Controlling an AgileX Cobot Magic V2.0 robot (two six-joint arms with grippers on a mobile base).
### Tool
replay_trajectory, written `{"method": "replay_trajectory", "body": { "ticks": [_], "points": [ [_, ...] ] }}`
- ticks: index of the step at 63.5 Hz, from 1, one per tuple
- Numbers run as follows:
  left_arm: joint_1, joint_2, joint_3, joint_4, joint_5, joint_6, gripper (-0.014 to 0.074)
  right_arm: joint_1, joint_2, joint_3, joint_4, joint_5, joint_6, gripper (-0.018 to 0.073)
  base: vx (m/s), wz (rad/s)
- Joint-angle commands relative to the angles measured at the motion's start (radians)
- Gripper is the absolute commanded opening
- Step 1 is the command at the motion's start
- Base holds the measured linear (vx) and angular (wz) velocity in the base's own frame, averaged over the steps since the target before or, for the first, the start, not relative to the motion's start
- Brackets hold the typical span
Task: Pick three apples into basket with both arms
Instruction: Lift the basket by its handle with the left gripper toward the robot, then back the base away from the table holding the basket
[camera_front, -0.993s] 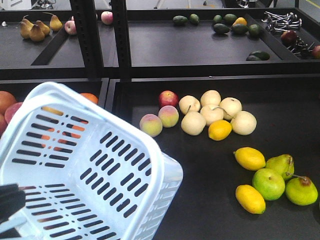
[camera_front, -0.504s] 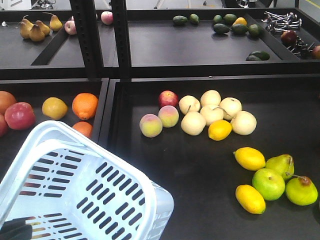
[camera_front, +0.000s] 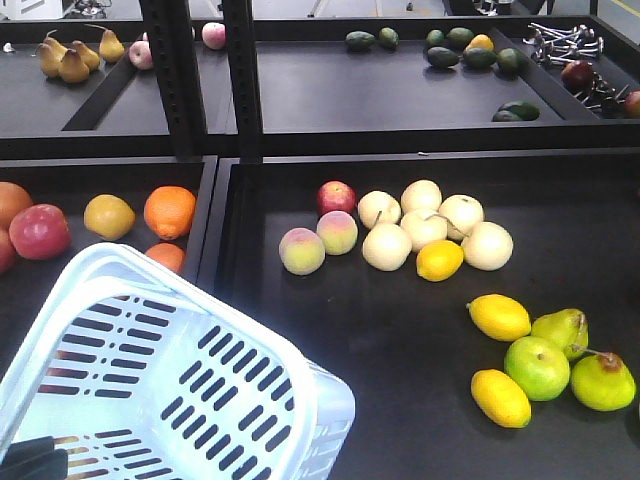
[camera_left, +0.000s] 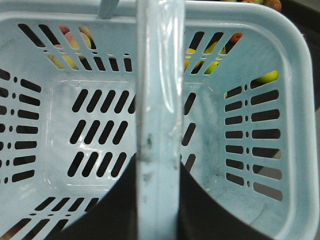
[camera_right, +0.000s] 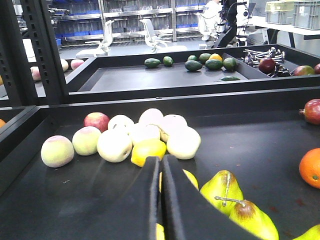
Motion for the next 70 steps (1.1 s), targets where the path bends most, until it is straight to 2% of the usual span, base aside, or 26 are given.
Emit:
{"method": "replay_trajectory", "body": {
  "ticks": [1, 70],
  "points": [
    [-0.006, 0.003, -0.033, -0.044, -0.096, -0.007, -0.0008, -0.007, -0.013, 0.013, -0.010, -0.073, -0.008, -0.0004, 0.00, 0.00],
    [-0.006, 0.003, -0.033, -0.043, -0.096, -0.007, -0.0008, -0.007, -0.013, 0.013, -0.010, -0.073, -0.008, -0.0004, -0.01, 0.04]
  ]
}}
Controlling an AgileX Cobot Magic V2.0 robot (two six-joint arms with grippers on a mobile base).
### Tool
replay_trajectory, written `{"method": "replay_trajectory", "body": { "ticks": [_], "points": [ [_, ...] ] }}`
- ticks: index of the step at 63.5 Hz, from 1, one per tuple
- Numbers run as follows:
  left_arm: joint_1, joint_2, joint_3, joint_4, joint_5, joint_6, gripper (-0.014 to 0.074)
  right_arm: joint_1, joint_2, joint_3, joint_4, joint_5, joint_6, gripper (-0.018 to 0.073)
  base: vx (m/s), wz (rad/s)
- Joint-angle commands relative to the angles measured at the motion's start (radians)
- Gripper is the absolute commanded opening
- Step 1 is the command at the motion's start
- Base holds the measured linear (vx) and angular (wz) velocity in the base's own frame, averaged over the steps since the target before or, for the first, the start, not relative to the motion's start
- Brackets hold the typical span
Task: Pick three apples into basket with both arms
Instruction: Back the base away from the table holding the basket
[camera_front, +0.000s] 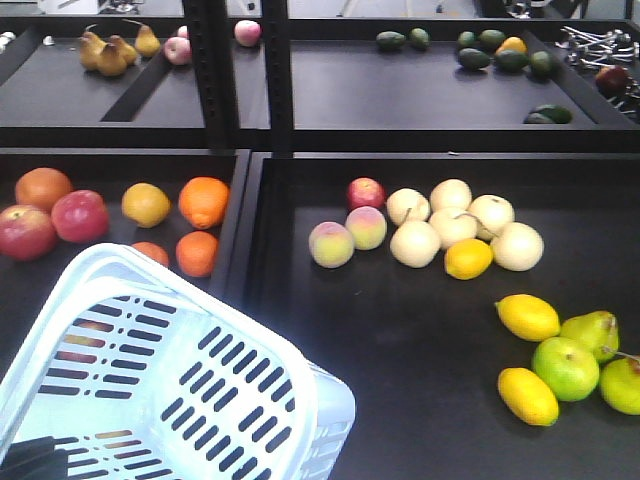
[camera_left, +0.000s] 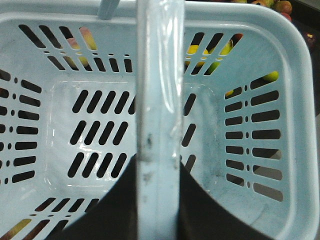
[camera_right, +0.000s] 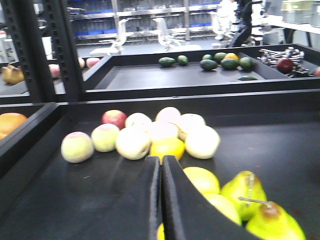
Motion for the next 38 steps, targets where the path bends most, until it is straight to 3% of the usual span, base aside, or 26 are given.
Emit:
{"method": "replay_trajectory", "body": {
  "ticks": [1, 38],
  "points": [
    [-0.006, 0.003, -0.033, -0.043, -0.095, -0.007, -0.0008, -0.007, -0.013, 0.013, -0.010, -0.074, -0.008, -0.0004, -0.06, 0.24],
    [-0.006, 0.003, -0.033, -0.043, -0.095, -0.007, -0.0008, -0.007, -0.013, 0.013, -0.010, -0.074, -0.008, -0.0004, -0.09, 0.35]
  ]
}}
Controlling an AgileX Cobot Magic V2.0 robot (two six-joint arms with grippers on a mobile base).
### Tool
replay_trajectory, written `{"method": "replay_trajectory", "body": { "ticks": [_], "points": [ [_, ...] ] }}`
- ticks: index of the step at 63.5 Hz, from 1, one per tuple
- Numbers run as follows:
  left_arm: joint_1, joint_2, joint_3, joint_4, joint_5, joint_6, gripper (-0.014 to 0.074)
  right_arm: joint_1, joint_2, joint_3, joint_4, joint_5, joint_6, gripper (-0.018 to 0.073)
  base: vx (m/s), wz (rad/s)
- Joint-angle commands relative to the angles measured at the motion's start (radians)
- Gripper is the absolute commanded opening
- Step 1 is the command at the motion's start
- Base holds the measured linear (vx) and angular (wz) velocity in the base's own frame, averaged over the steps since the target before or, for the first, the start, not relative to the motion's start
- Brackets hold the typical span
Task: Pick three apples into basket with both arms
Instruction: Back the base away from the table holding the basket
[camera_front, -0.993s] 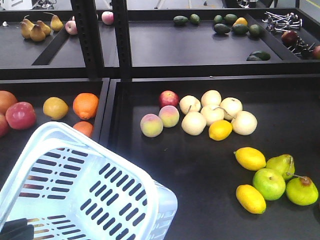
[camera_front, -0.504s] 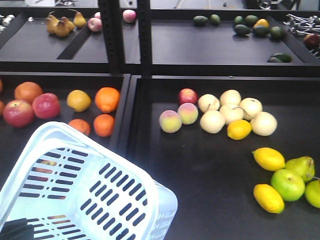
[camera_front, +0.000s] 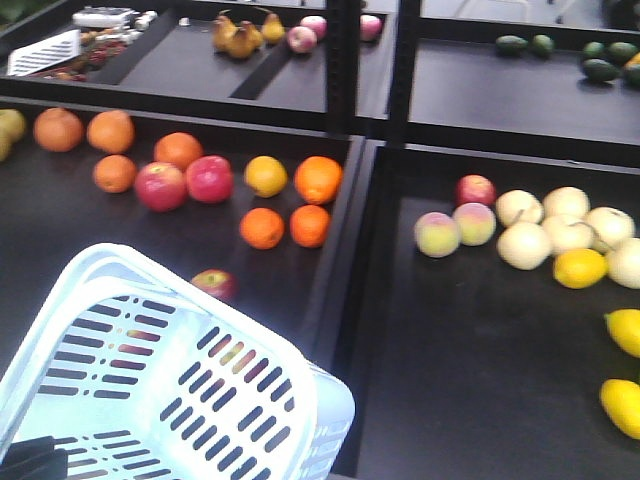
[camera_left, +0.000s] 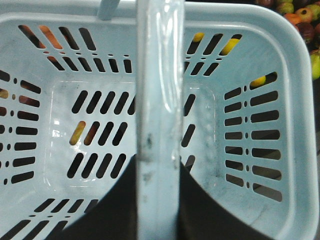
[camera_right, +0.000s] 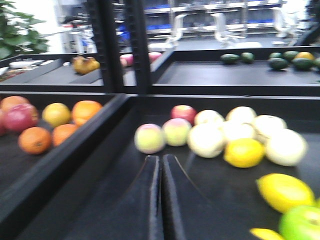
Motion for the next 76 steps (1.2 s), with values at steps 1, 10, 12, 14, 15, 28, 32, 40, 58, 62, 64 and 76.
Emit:
{"method": "replay_trajectory", "body": {
  "ticks": [1, 10, 12, 14, 15, 28, 32, 40, 58, 62, 64, 76],
  "points": [
    [-0.006, 0.003, -0.033, -0.043, -0.094, -0.007, -0.0008, -0.007, -0.013, 0.013, -0.010, -0.074, -0.008, -0.0004, -0.12, 0.45],
    [-0.006, 0.003, -0.033, -0.043, -0.094, -0.007, -0.0008, -0.007, -0.013, 0.013, -0.010, -0.074, -0.008, -0.0004, -0.12, 0.46],
    [-0.006, 0.003, -0.033, -0.043, -0.094, -0.007, -0.0008, -0.007, -0.013, 0.013, -0.010, -0.074, -0.008, -0.0004, -0.13, 0.48],
    [-0.006, 0.003, -0.033, -0.043, -0.094, -0.007, -0.0008, -0.007, -0.013, 0.013, -0.010, -0.074, -0.008, -0.0004, -0.13, 0.49],
    [-0.006, 0.003, -0.033, -0.043, -0.094, -0.007, -0.0008, -0.007, -0.013, 0.013, -0.010, -0.074, -0.008, -0.0004, -0.13, 0.49],
    [-0.006, 0.003, -0.033, -0.043, -0.094, -0.007, -0.0008, -0.007, -0.013, 0.013, -0.010, -0.074, -0.008, -0.0004, -0.13, 0.50],
    [-0.006, 0.003, -0.033, -0.043, -0.094, -0.007, -0.0008, -0.007, -0.013, 0.013, -0.010, -0.074, -0.008, -0.0004, -0.14, 0.53],
    [-0.006, 0.003, -0.033, -0.043, -0.094, -0.007, -0.0006, -0.007, -0.013, 0.013, -0.010, -0.074, -0.008, -0.0004, -0.14, 0.54],
    [-0.006, 0.003, -0.033, -0.043, -0.094, -0.007, -0.0006, -0.007, -0.013, 0.013, -0.010, -0.074, -0.008, -0.0004, -0.14, 0.56],
    [-0.006, 0.003, -0.033, -0.043, -0.094, -0.007, -0.0006, -0.007, -0.013, 0.013, -0.010, -0.074, -0.008, -0.0004, -0.15, 0.56],
    [-0.006, 0.003, -0.033, -0.043, -0.094, -0.007, -0.0006, -0.007, -0.013, 0.013, -0.010, -0.074, -0.008, -0.0004, -0.14, 0.56],
    [-0.006, 0.003, -0.033, -0.043, -0.094, -0.007, -0.0006, -0.007, -0.013, 0.013, -0.010, -0.074, -0.008, -0.0004, -0.14, 0.55]
  ]
}}
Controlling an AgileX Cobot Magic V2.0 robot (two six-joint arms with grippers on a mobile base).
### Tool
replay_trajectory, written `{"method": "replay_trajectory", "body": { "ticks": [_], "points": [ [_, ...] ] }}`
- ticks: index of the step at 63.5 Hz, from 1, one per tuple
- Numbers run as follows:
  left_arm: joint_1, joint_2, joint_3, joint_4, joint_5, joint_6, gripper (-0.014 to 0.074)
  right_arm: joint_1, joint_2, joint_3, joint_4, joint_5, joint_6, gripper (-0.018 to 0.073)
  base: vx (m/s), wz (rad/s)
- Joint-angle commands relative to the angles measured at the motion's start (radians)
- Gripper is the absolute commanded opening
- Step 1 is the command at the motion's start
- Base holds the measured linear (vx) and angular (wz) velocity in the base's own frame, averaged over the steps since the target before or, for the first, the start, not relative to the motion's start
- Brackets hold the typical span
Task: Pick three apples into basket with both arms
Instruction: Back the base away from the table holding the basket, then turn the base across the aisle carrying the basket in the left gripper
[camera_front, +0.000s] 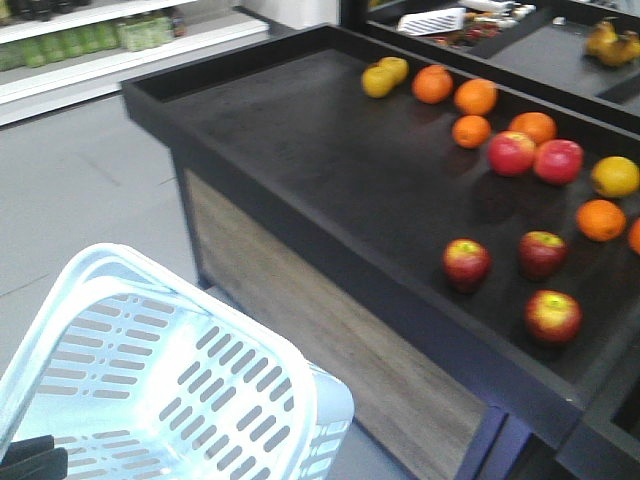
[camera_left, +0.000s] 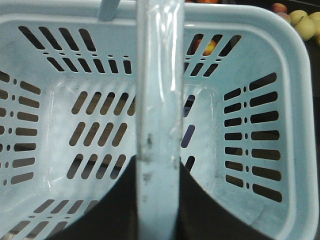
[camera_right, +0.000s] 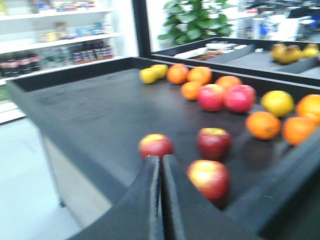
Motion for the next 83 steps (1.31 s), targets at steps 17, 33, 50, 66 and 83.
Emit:
{"method": "replay_trajectory", "body": {
  "ticks": [17, 33, 50, 66, 83],
  "points": [
    [-0.006, 0.003, -0.033, -0.043, -0.092, -0.007, -0.0006, -0.007, -0.013, 0.013, -0.010, -0.074, -0.008, -0.0004, -0.14, 0.54],
    [-0.006, 0.003, -0.033, -0.043, -0.092, -0.007, -0.0006, -0.007, -0.013, 0.013, -0.010, -0.074, -0.008, -0.0004, -0.12, 0.50],
    [-0.006, 0.003, -0.033, -0.043, -0.092, -0.007, -0.0006, -0.007, -0.013, 0.013, -0.010, -0.074, -0.008, -0.0004, -0.10, 0.46],
    [-0.006, 0.003, -0.033, -0.043, -0.092, -0.007, -0.0006, -0.007, -0.013, 0.013, -0.010, -0.074, -0.008, -0.0004, -0.07, 0.42],
    [-0.006, 0.003, -0.033, -0.043, -0.092, -0.007, -0.0006, -0.007, -0.013, 0.013, -0.010, -0.074, -0.008, -0.0004, -0.02, 0.35]
  ]
}}
